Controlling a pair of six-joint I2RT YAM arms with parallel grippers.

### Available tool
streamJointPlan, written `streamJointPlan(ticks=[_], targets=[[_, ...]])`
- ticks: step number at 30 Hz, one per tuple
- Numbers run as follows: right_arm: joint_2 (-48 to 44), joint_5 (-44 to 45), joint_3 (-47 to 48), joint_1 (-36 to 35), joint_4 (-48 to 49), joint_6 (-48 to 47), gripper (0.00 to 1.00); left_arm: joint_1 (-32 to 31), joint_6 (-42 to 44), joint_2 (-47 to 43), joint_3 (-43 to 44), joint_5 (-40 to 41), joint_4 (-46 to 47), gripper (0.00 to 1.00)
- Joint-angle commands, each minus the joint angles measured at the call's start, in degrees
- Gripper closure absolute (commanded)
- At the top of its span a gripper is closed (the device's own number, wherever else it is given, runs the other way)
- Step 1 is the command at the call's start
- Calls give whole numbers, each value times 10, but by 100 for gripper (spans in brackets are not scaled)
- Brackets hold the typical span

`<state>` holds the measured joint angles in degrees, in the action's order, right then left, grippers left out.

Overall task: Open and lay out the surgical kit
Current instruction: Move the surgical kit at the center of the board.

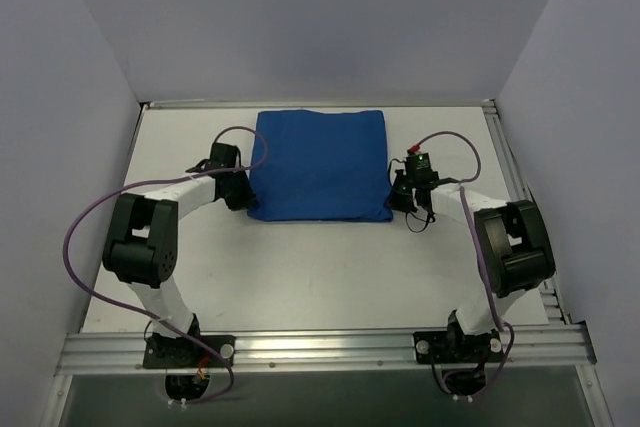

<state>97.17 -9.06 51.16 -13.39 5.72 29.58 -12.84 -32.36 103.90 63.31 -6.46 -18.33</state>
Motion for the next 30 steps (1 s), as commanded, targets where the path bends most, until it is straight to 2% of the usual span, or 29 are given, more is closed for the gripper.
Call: streamJointPlan(ticks=[1, 7, 13, 26, 29, 30], targets=[[-52, 48, -54, 0, -84, 9, 100, 12, -21, -54, -66, 76, -95, 98], [-134, 48, -138, -6, -97, 34, 100, 9, -74, -143, -157, 77, -116, 98], [-189, 55, -168, -10, -120, 50, 100, 10, -96, -200, -211, 83, -136, 98], [-229, 68, -198, -21, -140, 75, 100, 11, -89, -190, -195, 107, -143, 98], [-233, 69, -196, -21, -143, 76, 92, 11, -90, -196, -194, 102, -150, 82], [-236, 75, -194, -23, -146, 76, 84, 10, -92, -207, -194, 104, -153, 74]])
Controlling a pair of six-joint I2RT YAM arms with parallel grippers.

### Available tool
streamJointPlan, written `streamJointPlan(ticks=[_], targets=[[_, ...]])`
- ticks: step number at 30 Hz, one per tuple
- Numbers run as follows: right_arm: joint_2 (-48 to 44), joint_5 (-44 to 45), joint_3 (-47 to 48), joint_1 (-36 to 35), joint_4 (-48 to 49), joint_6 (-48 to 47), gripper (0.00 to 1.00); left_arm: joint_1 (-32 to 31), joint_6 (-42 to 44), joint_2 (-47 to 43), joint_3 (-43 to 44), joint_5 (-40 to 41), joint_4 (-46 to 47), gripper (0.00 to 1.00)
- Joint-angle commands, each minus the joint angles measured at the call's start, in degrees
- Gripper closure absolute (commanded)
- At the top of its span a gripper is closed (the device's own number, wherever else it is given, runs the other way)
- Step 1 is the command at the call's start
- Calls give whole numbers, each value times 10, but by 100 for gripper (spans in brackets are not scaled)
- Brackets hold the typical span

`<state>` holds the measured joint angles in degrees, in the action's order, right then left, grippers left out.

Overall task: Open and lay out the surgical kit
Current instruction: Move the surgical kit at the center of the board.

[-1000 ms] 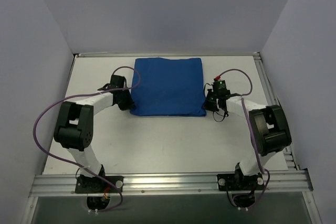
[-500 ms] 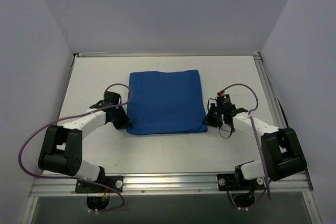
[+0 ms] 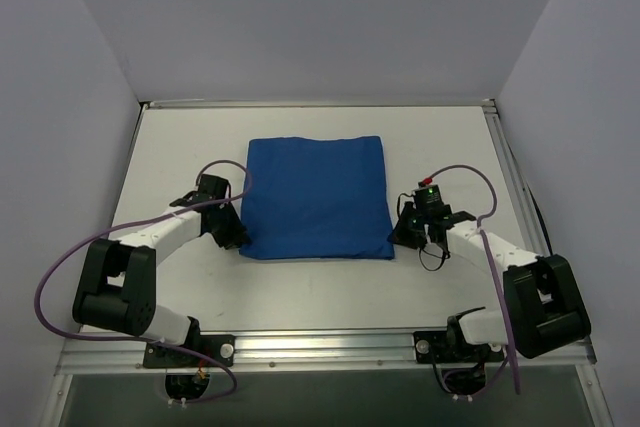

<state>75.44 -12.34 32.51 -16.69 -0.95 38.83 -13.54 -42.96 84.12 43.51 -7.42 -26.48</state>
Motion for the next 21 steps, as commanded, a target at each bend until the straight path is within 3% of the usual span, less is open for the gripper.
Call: streamJointPlan(ticks=[1, 3, 4, 6, 9, 16, 21], targets=[[-22, 109, 0, 10, -83, -19, 79, 17, 12, -15, 5, 115, -76, 61], [-36, 117, 12, 6, -99, -27, 66, 17, 11, -43, 16, 124, -96, 50], [-42, 122, 20, 2, -106, -31, 62, 17, 10, -53, 22, 129, -104, 38], [-56, 144, 53, -4, -132, -42, 51, 17, 11, -82, 38, 137, -134, 25], [-74, 172, 107, -30, -157, -54, 42, 17, 15, -124, 75, 139, -174, 6], [-40, 256, 234, -197, -154, -58, 27, 19, 47, -217, 151, 163, -248, 6], [74, 313, 312, -356, -113, -71, 21, 28, 64, -267, 220, 208, -323, 6]])
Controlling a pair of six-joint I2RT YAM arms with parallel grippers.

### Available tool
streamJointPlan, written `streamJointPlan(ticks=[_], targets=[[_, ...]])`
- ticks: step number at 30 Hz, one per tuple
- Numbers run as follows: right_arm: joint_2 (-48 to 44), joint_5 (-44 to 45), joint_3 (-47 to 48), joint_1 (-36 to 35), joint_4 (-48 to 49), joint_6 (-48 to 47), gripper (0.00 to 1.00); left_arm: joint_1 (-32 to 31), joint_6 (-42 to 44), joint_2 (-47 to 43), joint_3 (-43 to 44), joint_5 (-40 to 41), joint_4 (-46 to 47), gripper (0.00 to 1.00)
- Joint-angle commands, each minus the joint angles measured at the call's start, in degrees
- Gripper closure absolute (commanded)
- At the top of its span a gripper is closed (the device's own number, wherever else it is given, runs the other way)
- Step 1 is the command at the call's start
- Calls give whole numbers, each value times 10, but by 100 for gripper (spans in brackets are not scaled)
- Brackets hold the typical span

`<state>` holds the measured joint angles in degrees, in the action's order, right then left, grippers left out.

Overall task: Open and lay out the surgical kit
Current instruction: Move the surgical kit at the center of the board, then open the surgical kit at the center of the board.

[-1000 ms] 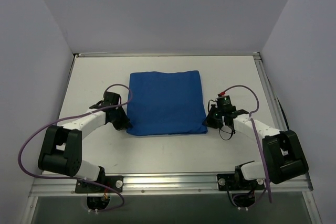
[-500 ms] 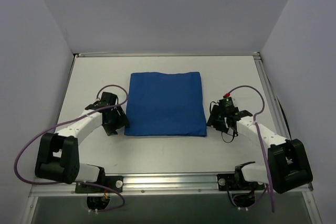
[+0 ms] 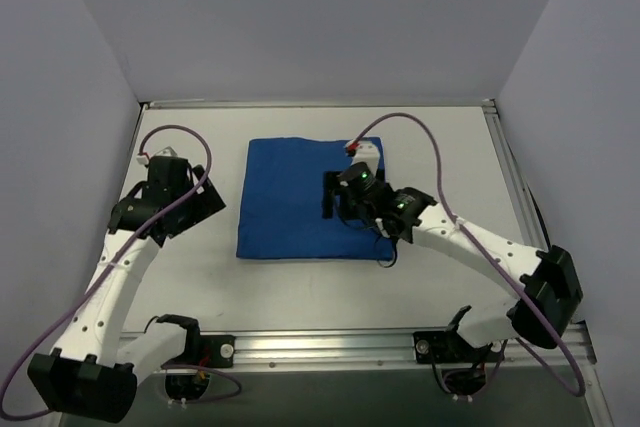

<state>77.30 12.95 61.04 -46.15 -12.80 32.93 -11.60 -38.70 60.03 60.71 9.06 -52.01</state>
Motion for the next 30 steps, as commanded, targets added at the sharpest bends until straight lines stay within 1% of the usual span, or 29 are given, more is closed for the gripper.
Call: streamJointPlan(ticks=[1, 2, 3, 4, 5, 7, 8, 10, 13, 18, 25, 30], targets=[[76, 63, 56, -77, 12, -16, 20, 10, 23, -32, 60, 52, -77, 6], [119, 65, 72, -93, 23, -29, 20, 10, 24, -37, 71, 66, -98, 6], [142, 67, 88, -125, 29, -37, 20, 10, 23, -47, 93, 74, -107, 6], [162, 73, 105, -141, 35, -49, 20, 11, 22, -53, 101, 82, -114, 6], [205, 74, 139, -155, 46, -74, 20, 11, 21, -58, 108, 99, -128, 6], [246, 67, 174, -190, 52, -98, 20, 12, 15, -74, 123, 116, -141, 6], [285, 65, 208, -199, 57, -111, 20, 13, 15, -79, 127, 126, -150, 6], [338, 62, 239, -223, 60, -148, 20, 15, 13, -91, 126, 133, -157, 6], [390, 48, 286, -236, 68, -187, 21, 16, 11, -100, 122, 138, -171, 6], [445, 17, 343, -244, 62, -233, 24, 17, 8, -110, 123, 140, -182, 6], [499, 1, 385, -250, 47, -275, 29, 16, 8, -112, 122, 148, -188, 6], [514, 4, 394, -257, 37, -295, 38, 17, 11, -111, 121, 152, -187, 6]])
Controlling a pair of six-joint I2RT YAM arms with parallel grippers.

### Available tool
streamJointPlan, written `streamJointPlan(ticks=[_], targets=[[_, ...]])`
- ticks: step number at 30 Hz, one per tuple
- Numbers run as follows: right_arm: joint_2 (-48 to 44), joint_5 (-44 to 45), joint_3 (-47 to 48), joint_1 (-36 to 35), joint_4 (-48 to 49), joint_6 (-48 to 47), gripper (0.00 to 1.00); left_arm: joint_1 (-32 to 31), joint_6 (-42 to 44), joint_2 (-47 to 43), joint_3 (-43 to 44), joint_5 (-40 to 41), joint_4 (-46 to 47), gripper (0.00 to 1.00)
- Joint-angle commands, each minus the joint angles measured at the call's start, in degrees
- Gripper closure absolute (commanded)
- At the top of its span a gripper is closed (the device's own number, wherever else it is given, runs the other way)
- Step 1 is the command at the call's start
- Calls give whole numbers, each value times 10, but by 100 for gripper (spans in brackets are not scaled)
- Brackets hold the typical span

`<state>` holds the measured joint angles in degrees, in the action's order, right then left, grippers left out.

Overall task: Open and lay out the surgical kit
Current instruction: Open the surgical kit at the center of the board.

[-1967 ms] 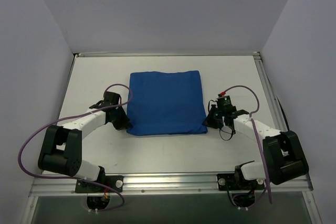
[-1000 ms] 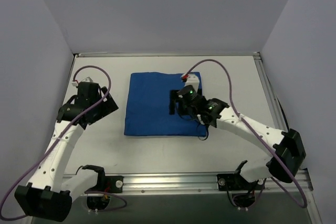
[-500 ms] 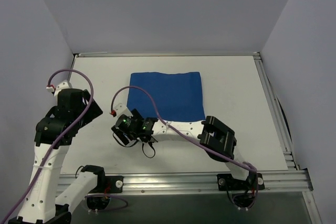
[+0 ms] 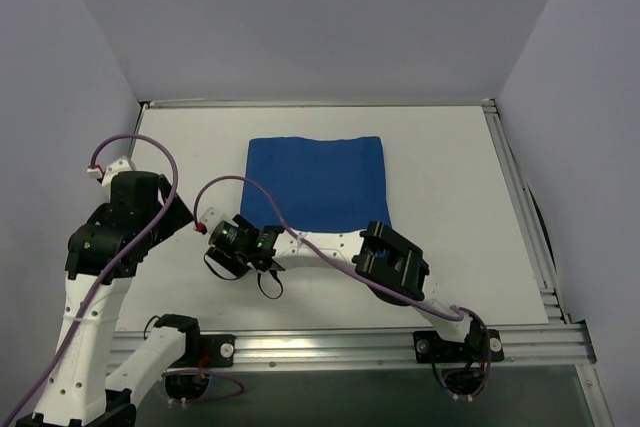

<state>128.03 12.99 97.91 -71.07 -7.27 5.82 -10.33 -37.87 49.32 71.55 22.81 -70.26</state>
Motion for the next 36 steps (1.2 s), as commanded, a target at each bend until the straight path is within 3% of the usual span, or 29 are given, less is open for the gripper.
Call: streamJointPlan(ticks=[1, 9, 16, 22, 36], targets=[[7, 5, 25, -7, -19, -25, 40, 4, 2, -4, 11, 15, -2, 6], [0, 26, 25, -7, -25, -35, 57, 4, 0, 4, 0, 2, 16, 6], [-9, 22, 29, -7, -27, -43, 84, 4, -1, 16, -5, -7, 32, 6], [-17, 18, 37, -6, -35, -50, 98, 4, -2, 21, -11, -13, 41, 6], [-87, -67, -4, 37, 0, -2, 100, 5, -2, 34, -42, -26, 70, 6]])
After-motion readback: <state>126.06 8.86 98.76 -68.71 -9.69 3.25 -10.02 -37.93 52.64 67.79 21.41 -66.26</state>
